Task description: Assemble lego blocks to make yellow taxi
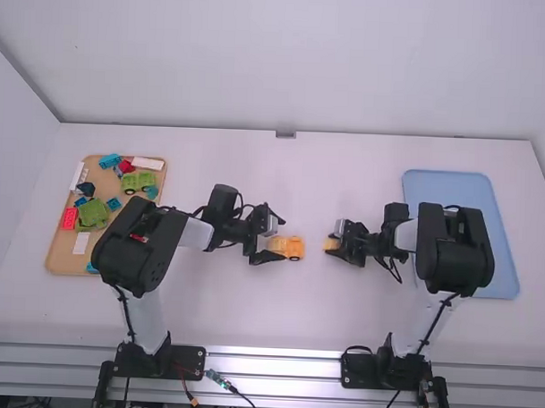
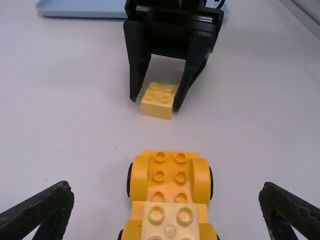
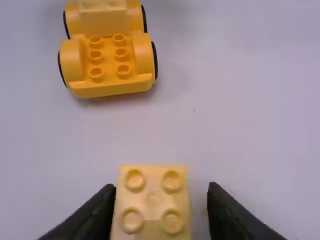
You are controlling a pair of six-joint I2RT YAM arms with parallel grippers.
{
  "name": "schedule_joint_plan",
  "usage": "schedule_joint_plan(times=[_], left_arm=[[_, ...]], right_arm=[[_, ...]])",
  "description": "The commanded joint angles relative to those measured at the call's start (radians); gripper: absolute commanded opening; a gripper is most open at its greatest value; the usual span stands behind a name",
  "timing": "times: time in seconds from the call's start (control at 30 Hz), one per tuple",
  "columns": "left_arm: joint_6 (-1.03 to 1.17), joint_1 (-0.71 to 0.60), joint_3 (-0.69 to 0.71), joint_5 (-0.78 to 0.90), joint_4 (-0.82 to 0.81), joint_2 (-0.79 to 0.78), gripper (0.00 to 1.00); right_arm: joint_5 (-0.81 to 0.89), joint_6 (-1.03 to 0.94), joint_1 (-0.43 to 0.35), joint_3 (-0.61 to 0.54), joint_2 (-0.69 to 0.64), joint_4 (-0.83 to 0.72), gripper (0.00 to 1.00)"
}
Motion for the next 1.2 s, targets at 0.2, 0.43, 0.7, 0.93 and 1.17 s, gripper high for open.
schedule_joint_plan(times=[0.2,0.43,0.7,0.93,1.17], left_arm=[[-0.003,-0.003,-0.008,0.022,-0.021,0.005,0.99],[0.111,-0.003,-0.008,-0.017,-0.104,0.006,0.99],[0.135,-0.027,-0.008,-0.021,-0.087,0.025,0.99],[0.049,-0.05,-0.008,-0.058,-0.002,0.066,0.99],[0.008,-0.048,-0.008,-0.046,0.127,0.165,0.99]], right_arm=[[-0.006,0.007,-0.001,-0.009,0.017,-0.004,0.28],[-0.036,0.001,-0.001,-0.009,0.017,-0.004,0.25],[-0.039,-0.001,0.024,-0.009,0.017,0.0,0.25],[-0.028,0.0,0.061,0.023,0.017,-0.034,0.25],[-0.039,0.0,0.065,0.024,0.017,-0.029,0.25]])
